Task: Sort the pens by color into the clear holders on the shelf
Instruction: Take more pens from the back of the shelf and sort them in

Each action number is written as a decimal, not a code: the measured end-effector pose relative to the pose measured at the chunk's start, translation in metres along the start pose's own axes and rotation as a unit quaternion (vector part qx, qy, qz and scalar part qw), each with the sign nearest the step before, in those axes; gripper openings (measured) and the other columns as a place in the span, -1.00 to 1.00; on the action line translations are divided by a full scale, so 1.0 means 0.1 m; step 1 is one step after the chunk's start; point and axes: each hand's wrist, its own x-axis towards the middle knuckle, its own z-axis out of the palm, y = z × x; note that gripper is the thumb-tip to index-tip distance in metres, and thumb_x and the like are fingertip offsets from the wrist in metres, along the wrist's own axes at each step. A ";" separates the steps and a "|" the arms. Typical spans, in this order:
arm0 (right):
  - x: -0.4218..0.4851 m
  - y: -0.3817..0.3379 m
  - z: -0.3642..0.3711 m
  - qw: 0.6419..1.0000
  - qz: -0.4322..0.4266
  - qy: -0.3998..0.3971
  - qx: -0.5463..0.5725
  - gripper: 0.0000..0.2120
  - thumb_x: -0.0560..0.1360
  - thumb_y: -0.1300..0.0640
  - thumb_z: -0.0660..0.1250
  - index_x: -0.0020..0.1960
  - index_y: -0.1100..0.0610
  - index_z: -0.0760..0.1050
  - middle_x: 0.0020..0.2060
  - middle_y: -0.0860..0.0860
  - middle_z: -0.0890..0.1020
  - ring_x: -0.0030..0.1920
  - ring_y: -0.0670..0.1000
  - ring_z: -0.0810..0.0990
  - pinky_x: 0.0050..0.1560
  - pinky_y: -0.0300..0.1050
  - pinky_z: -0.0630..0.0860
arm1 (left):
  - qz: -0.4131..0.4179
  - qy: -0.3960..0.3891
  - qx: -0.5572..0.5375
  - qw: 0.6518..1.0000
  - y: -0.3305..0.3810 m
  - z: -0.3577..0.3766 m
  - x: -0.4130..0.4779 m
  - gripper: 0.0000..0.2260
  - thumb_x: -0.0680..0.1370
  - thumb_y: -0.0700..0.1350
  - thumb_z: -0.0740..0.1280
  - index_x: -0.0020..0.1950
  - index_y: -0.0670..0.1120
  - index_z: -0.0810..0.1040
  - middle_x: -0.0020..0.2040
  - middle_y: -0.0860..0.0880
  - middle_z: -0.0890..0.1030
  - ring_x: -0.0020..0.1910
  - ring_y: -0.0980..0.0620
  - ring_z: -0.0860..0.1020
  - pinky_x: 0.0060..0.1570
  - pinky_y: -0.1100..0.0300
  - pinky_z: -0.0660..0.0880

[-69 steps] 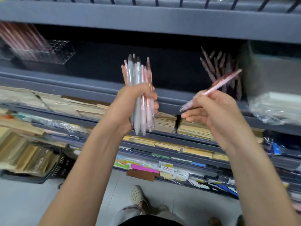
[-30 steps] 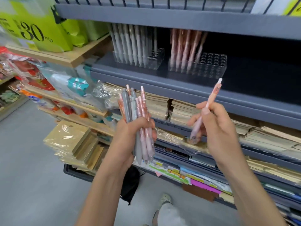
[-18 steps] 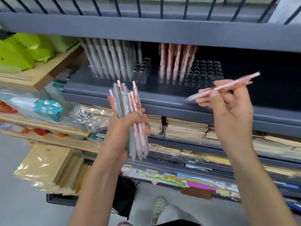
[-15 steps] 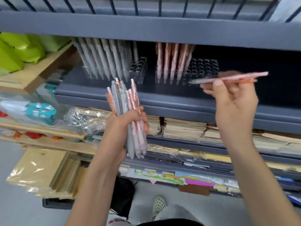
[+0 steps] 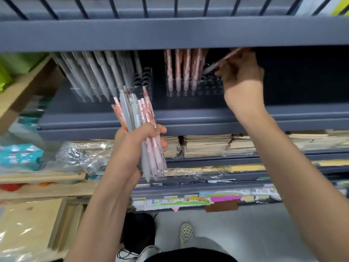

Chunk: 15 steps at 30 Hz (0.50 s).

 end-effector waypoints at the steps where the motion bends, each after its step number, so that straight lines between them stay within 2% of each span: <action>1: 0.04 -0.03 0.02 0.999 -0.001 -0.012 -0.051 -0.85 0.59 0.14 0.23 0.07 0.19 0.51 -0.05 0.03 0.62 -0.01 0.05 0.60 -0.06 -0.22 0.42 | -0.002 0.005 0.001 1.000 0.00 0.00 0.00 -0.75 0.27 -0.18 0.40 -0.08 -0.23 0.59 -0.41 -0.16 0.54 -0.45 -0.05 0.54 -0.45 0.13 0.51; 4: 0.15 -0.15 0.06 0.982 0.004 -0.082 -0.167 -0.72 0.62 0.07 0.20 0.07 0.24 0.57 0.02 0.19 0.64 0.07 0.20 0.56 -0.08 -0.19 0.35 | 0.002 0.024 0.001 1.000 0.02 0.01 -0.02 -0.70 0.28 -0.19 0.40 -0.02 -0.20 0.52 -0.40 -0.17 0.57 -0.45 -0.06 0.57 -0.42 0.12 0.53; 6: 0.17 -0.24 0.07 0.967 -0.011 -0.123 -0.223 -0.71 0.64 0.08 0.16 0.05 0.28 0.54 0.08 0.23 0.60 0.15 0.24 0.48 0.02 -0.10 0.36 | 0.008 0.026 0.005 1.000 0.04 0.03 -0.02 -0.74 0.29 -0.19 0.40 -0.05 -0.17 0.50 -0.40 -0.17 0.59 -0.45 -0.06 0.58 -0.39 0.10 0.55; 9: 0.17 -0.34 0.08 0.952 -0.029 -0.150 -0.264 -0.79 0.63 0.19 0.11 -0.07 0.26 0.45 0.07 0.26 0.57 0.06 0.22 0.44 -0.04 -0.10 0.30 | 0.006 0.031 -0.001 0.999 0.07 0.04 -0.01 -0.73 0.31 -0.19 0.40 -0.02 -0.19 0.52 -0.40 -0.16 0.61 -0.44 -0.07 0.60 -0.40 0.10 0.56; 11: 0.18 -0.38 0.09 0.947 -0.040 -0.156 -0.277 -0.82 0.62 0.26 0.09 -0.01 0.28 0.45 0.08 0.25 0.57 0.10 0.25 0.47 -0.07 -0.12 0.27 | 0.002 0.037 -0.012 0.999 0.08 0.03 0.00 -0.69 0.31 -0.18 0.41 0.02 -0.21 0.52 -0.39 -0.17 0.63 -0.43 -0.07 0.61 -0.40 0.08 0.56; 15: 0.21 -0.42 0.06 0.938 -0.055 -0.184 -0.288 -0.76 0.63 0.27 0.07 0.21 0.30 0.42 0.14 0.26 0.55 0.15 0.26 0.50 -0.05 -0.13 0.29 | 0.003 0.062 -0.034 0.997 0.09 0.04 0.00 -0.67 0.37 -0.21 0.43 0.10 -0.25 0.51 -0.37 -0.16 0.66 -0.42 -0.06 0.64 -0.39 0.11 0.58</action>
